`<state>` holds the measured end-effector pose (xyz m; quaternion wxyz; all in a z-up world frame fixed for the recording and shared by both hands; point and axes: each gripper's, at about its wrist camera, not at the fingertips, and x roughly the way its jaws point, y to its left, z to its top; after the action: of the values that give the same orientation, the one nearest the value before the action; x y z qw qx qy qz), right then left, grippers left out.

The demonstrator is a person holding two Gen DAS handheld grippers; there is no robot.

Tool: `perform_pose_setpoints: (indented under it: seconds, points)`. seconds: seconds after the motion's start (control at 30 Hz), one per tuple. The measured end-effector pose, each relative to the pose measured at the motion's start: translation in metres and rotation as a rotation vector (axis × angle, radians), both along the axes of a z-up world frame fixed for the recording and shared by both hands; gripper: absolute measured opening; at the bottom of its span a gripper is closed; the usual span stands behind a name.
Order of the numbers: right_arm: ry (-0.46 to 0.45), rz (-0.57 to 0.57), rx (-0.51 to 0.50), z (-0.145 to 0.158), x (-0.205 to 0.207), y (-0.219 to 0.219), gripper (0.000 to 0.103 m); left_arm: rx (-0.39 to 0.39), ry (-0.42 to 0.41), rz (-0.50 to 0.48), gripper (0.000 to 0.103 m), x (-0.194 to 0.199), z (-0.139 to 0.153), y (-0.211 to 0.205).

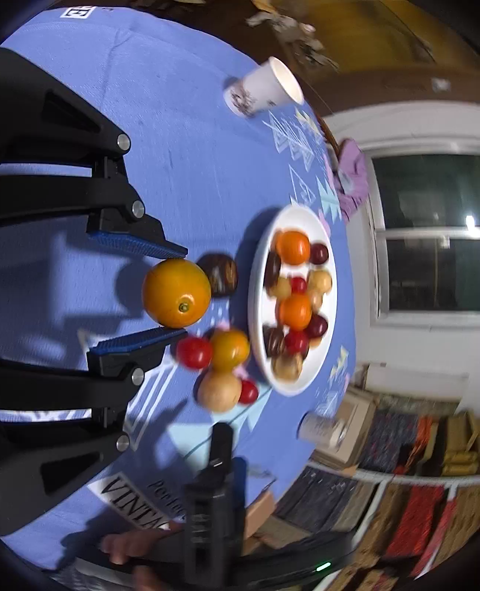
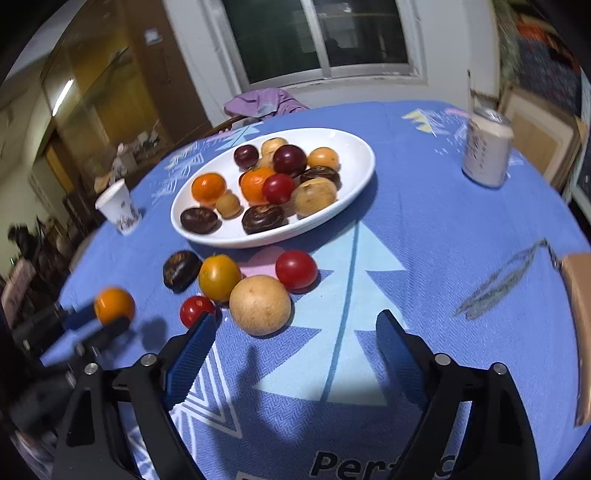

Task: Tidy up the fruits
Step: 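Grasp a yellow-orange tomato with the left tool while the right tool grasps the tan round fruit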

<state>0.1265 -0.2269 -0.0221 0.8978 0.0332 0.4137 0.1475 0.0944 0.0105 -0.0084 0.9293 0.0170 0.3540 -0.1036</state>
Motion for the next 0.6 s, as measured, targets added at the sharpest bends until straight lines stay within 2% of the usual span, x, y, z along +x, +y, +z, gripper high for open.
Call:
perform_pose_setpoints:
  seconds: [0.07,0.2,0.27,0.4,0.47,0.6]
  points:
    - [-0.043,0.032,-0.087,-0.002,-0.005,0.014,0.087,-0.045,0.016,0.019,0.037,0.005,0.001,0.011]
    - [-0.102,0.099,-0.223,-0.008,-0.012,0.038,0.087,-0.046,0.024,0.02,0.037,0.005,0.0,0.013]
    - [-0.115,0.117,-0.248,-0.009,-0.013,0.043,0.08,-0.037,0.015,0.007,0.038,0.003,0.002,0.011]
    - [-0.097,0.11,-0.247,-0.014,-0.008,0.044,0.071,-0.035,0.013,-0.003,0.038,0.002,0.0,0.007]
    - [-0.053,0.101,-0.221,-0.018,0.0,0.041,0.059,-0.039,0.013,-0.004,0.038,0.002,0.0,0.007]
    - [-0.011,0.086,-0.156,-0.021,0.007,0.037,0.058,-0.035,0.007,-0.011,0.038,0.001,0.001,0.005]
